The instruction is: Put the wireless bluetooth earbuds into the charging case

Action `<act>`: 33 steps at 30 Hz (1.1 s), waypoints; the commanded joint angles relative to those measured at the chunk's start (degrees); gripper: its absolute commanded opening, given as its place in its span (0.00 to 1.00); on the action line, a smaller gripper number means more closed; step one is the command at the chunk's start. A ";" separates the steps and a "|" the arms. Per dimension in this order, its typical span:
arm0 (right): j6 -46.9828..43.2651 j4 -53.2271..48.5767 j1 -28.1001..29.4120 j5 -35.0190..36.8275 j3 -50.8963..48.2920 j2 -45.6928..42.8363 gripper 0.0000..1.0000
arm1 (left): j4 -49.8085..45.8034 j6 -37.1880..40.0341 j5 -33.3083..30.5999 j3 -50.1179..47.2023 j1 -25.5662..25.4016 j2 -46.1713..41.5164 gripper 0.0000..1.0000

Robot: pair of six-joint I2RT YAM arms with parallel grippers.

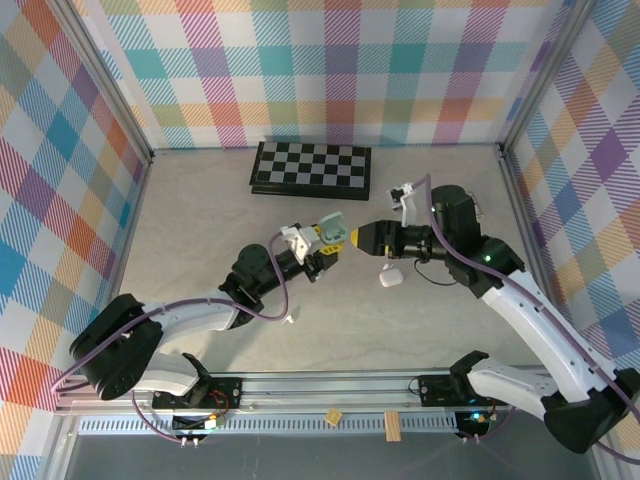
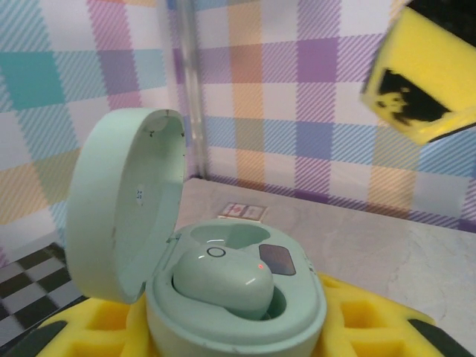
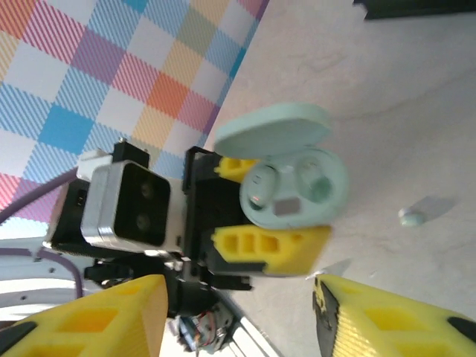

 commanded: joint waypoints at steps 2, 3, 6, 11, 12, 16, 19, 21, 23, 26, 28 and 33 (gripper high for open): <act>-0.28 3.63 -0.47 7.02 -4.04 0.55 0.58 | 2.80 -2.26 -0.37 -3.21 3.26 -5.79 0.29; 0.02 3.96 -0.44 7.91 -4.73 1.36 0.59 | 2.10 -2.44 -0.41 -3.96 3.98 -7.15 0.29; 1.33 3.31 -0.72 10.09 -5.70 5.37 0.59 | -0.51 -2.84 -0.99 -5.85 5.74 -11.60 0.29; 4.25 4.90 -0.60 8.21 -7.14 14.54 0.59 | -5.20 -2.89 -1.99 -8.17 7.23 -19.04 0.29; 5.66 5.91 -0.60 7.29 -7.57 16.44 0.58 | -6.31 -2.90 -2.01 -8.35 7.32 -20.29 0.29; 10.11 10.06 0.75 4.39 -8.12 24.22 0.54 | -9.02 -3.01 -1.42 -8.58 7.32 -22.92 0.29; 11.85 10.44 2.85 4.87 -6.39 30.17 0.48 | -9.75 -3.15 -1.12 -8.66 7.32 -23.34 0.29; 13.41 11.57 4.18 5.53 -5.47 33.66 0.44 | -9.56 -3.34 -0.75 -8.66 7.32 -23.15 0.29; 15.20 13.28 5.14 6.05 -5.09 36.19 0.41 | -8.91 -3.65 -0.36 -8.66 7.32 -22.81 0.29; 17.72 15.69 6.87 7.37 -4.36 39.37 0.39 | -8.02 -3.85 0.08 -8.57 7.32 -22.24 0.29; 19.00 16.66 7.92 7.20 -3.31 41.75 0.39 | -7.77 -3.80 0.44 -8.40 7.32 -21.91 0.29; 19.49 18.37 9.25 7.86 -0.80 46.96 0.39 | -7.06 -4.09 1.24 -7.98 7.32 -20.99 0.29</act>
